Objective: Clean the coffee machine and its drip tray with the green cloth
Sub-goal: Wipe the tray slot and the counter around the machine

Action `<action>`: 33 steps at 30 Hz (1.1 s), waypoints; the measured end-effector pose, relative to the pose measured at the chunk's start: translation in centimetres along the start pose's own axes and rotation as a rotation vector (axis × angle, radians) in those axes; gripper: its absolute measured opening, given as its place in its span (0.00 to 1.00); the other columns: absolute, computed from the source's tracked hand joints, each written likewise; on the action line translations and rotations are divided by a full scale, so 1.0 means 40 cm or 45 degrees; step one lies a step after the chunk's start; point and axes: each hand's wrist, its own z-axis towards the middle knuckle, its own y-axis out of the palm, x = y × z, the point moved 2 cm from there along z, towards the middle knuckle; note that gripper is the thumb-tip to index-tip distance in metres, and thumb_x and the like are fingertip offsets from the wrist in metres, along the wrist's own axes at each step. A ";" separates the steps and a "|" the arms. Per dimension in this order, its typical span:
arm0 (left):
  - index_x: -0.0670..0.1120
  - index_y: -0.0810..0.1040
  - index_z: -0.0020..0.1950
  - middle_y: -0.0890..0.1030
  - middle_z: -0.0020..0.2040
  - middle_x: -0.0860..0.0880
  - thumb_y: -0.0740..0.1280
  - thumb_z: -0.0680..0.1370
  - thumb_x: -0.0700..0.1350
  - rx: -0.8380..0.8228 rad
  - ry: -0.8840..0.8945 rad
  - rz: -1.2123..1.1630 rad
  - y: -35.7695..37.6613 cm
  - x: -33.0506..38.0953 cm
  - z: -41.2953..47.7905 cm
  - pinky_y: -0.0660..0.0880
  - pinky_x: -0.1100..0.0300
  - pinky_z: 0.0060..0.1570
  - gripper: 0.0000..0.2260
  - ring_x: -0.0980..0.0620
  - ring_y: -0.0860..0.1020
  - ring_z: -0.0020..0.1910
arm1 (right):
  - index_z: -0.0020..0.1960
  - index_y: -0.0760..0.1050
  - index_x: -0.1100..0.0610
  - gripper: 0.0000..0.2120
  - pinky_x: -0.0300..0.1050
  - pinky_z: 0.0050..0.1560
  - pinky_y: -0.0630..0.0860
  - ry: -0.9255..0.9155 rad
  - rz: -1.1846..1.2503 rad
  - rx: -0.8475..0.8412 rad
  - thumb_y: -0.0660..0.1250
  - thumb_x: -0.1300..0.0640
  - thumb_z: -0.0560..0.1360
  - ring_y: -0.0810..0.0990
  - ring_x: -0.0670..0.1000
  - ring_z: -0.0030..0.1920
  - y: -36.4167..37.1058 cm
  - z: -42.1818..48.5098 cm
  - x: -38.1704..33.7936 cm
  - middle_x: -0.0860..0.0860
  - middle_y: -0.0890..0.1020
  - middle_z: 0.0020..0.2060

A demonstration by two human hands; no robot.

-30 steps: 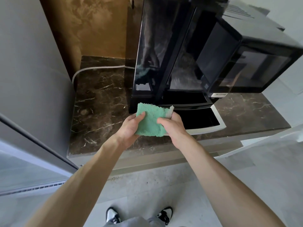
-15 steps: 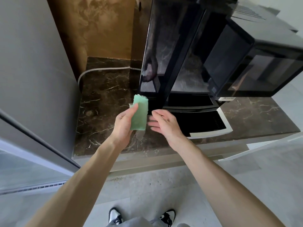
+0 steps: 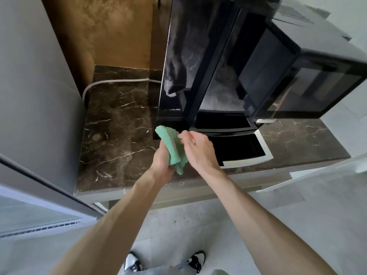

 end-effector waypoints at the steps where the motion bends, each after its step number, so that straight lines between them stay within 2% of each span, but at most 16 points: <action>1: 0.41 0.82 0.57 0.84 0.48 0.40 0.54 0.85 0.58 0.039 -0.055 0.018 0.014 0.001 0.016 0.79 0.51 0.44 0.25 0.42 0.83 0.46 | 0.52 0.82 0.51 0.16 0.48 0.48 0.80 0.013 0.002 0.071 0.57 0.47 0.82 0.82 0.47 0.49 -0.026 0.006 0.015 0.46 0.86 0.48; 4: 0.42 0.77 0.65 0.84 0.57 0.41 0.57 0.80 0.67 0.221 -0.215 0.103 0.050 0.002 0.066 0.78 0.43 0.62 0.31 0.38 0.83 0.56 | 0.53 0.83 0.49 0.15 0.40 0.44 0.75 0.041 -0.079 0.147 0.57 0.53 0.80 0.83 0.46 0.49 -0.095 0.027 0.075 0.46 0.86 0.49; 6: 0.42 0.73 0.71 0.80 0.64 0.41 0.59 0.73 0.72 0.274 -0.238 0.170 0.072 0.012 0.075 0.76 0.40 0.65 0.40 0.38 0.80 0.61 | 0.52 0.83 0.50 0.14 0.34 0.36 0.77 0.109 -0.057 0.117 0.57 0.55 0.80 0.84 0.41 0.39 -0.133 0.033 0.117 0.47 0.85 0.48; 7: 0.43 0.71 0.74 0.78 0.66 0.41 0.60 0.72 0.73 0.303 -0.233 0.187 0.076 0.017 0.081 0.75 0.40 0.66 0.42 0.37 0.79 0.63 | 0.52 0.83 0.49 0.14 0.35 0.37 0.79 0.131 -0.075 0.114 0.58 0.55 0.80 0.84 0.41 0.38 -0.148 0.036 0.137 0.46 0.85 0.48; 8: 0.43 0.70 0.76 0.77 0.68 0.41 0.60 0.75 0.72 0.329 -0.209 0.207 0.087 0.024 0.077 0.74 0.40 0.67 0.41 0.37 0.77 0.64 | 0.52 0.83 0.48 0.13 0.38 0.39 0.81 0.127 -0.132 0.124 0.59 0.55 0.80 0.84 0.42 0.40 -0.161 0.041 0.156 0.45 0.85 0.48; 11: 0.41 0.67 0.78 0.74 0.72 0.43 0.58 0.80 0.69 0.349 -0.183 0.330 0.117 0.015 0.086 0.69 0.44 0.71 0.37 0.38 0.74 0.69 | 0.56 0.83 0.48 0.13 0.36 0.41 0.74 0.059 -0.396 0.131 0.61 0.56 0.80 0.82 0.44 0.45 -0.190 0.054 0.205 0.43 0.84 0.50; 14: 0.41 0.68 0.77 0.75 0.70 0.43 0.56 0.81 0.69 0.318 -0.157 0.397 0.143 -0.003 0.099 0.70 0.46 0.70 0.37 0.40 0.74 0.69 | 0.66 0.79 0.50 0.16 0.48 0.56 0.76 -0.121 -0.761 0.113 0.61 0.54 0.81 0.78 0.53 0.61 -0.217 0.064 0.255 0.48 0.83 0.60; 16: 0.41 0.72 0.73 0.77 0.62 0.44 0.60 0.80 0.69 0.344 -0.111 0.387 0.149 -0.011 0.104 0.73 0.47 0.67 0.35 0.41 0.77 0.64 | 0.73 0.74 0.51 0.20 0.50 0.65 0.72 -0.237 -0.981 -0.032 0.61 0.52 0.82 0.74 0.54 0.69 -0.233 0.066 0.284 0.49 0.78 0.70; 19: 0.41 0.76 0.64 0.80 0.54 0.46 0.68 0.78 0.64 0.401 -0.040 0.395 0.158 -0.028 0.106 0.76 0.52 0.54 0.28 0.46 0.80 0.54 | 0.80 0.64 0.50 0.25 0.50 0.72 0.67 -0.297 -1.064 -0.257 0.60 0.47 0.84 0.67 0.54 0.77 -0.256 0.077 0.306 0.51 0.68 0.78; 22: 0.43 0.76 0.60 0.80 0.48 0.49 0.71 0.79 0.60 0.489 0.023 0.392 0.174 -0.044 0.089 0.75 0.55 0.49 0.22 0.48 0.79 0.49 | 0.81 0.61 0.51 0.27 0.52 0.71 0.71 -0.389 -1.160 -0.346 0.59 0.45 0.84 0.69 0.56 0.76 -0.265 0.097 0.307 0.52 0.67 0.79; 25: 0.43 0.78 0.60 0.82 0.47 0.49 0.73 0.77 0.59 0.551 0.059 0.372 0.194 -0.060 0.063 0.78 0.54 0.49 0.22 0.47 0.82 0.50 | 0.81 0.60 0.52 0.27 0.52 0.66 0.74 -0.448 -1.233 -0.372 0.58 0.46 0.84 0.74 0.55 0.71 -0.275 0.108 0.307 0.53 0.67 0.78; 29: 0.43 0.79 0.57 0.82 0.46 0.48 0.74 0.76 0.60 0.618 0.077 0.420 0.205 -0.080 0.030 0.77 0.55 0.35 0.22 0.48 0.81 0.45 | 0.81 0.60 0.54 0.26 0.50 0.58 0.75 -0.539 -1.289 -0.342 0.57 0.47 0.85 0.78 0.55 0.66 -0.275 0.111 0.320 0.53 0.72 0.74; 31: 0.43 0.78 0.55 0.82 0.46 0.47 0.74 0.76 0.60 0.669 0.087 0.391 0.218 -0.097 0.009 0.79 0.53 0.39 0.22 0.46 0.81 0.46 | 0.81 0.60 0.54 0.26 0.49 0.53 0.74 -0.593 -1.289 -0.338 0.56 0.47 0.85 0.78 0.55 0.64 -0.274 0.110 0.339 0.53 0.73 0.72; 33: 0.43 0.78 0.53 0.81 0.44 0.49 0.75 0.76 0.58 0.730 0.110 0.343 0.228 -0.121 -0.005 0.79 0.52 0.47 0.20 0.47 0.81 0.45 | 0.81 0.58 0.54 0.27 0.50 0.56 0.75 -0.615 -1.247 -0.356 0.56 0.48 0.85 0.76 0.56 0.67 -0.274 0.113 0.355 0.54 0.70 0.75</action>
